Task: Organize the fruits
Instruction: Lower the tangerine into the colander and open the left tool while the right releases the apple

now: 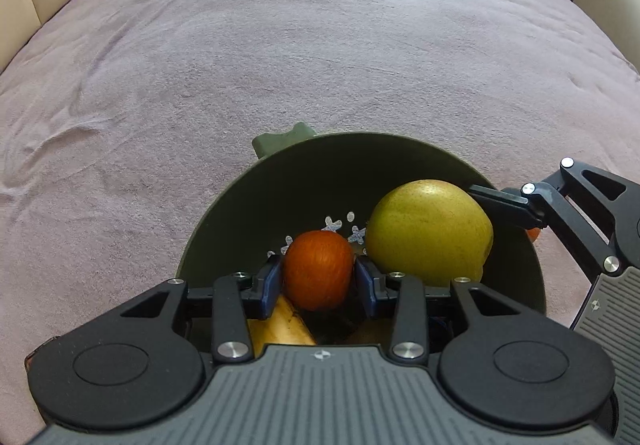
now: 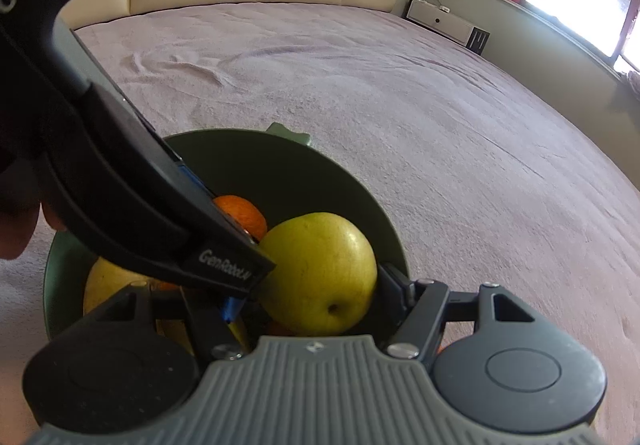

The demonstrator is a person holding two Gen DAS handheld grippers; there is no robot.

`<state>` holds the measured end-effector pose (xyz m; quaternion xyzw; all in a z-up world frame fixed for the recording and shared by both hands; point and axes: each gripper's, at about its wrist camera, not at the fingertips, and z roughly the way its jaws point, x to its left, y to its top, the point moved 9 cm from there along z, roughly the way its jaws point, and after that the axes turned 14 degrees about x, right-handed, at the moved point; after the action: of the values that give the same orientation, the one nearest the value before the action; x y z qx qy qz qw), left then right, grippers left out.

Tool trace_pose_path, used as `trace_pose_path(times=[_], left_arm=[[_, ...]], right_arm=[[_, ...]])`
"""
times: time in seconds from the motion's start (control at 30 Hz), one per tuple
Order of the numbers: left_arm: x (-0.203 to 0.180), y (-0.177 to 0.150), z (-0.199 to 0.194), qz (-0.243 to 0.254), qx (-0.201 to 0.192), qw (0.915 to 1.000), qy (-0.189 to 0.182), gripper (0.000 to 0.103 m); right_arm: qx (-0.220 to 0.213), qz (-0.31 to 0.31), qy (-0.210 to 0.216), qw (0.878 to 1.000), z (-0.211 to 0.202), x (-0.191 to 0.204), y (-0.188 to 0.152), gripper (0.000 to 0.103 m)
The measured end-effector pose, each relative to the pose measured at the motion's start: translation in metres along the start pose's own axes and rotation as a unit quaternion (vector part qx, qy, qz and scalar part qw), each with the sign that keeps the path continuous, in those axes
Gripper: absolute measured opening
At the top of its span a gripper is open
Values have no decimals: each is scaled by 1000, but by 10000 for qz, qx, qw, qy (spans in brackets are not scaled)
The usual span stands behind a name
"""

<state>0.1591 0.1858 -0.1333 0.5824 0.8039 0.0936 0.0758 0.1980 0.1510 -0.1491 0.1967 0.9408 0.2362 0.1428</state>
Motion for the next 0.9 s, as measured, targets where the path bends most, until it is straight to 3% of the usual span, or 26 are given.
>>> trace_pose_path(times=[0.6, 0.9], left_arm=[[-6, 0, 2, 163, 0, 9996, 231, 42], [-8, -2, -4, 216, 14, 9988, 441, 51]], right_arm=[[123, 106, 95, 9998, -8, -1, -15, 64], [73, 33, -86, 9999, -13, 0, -14, 67]])
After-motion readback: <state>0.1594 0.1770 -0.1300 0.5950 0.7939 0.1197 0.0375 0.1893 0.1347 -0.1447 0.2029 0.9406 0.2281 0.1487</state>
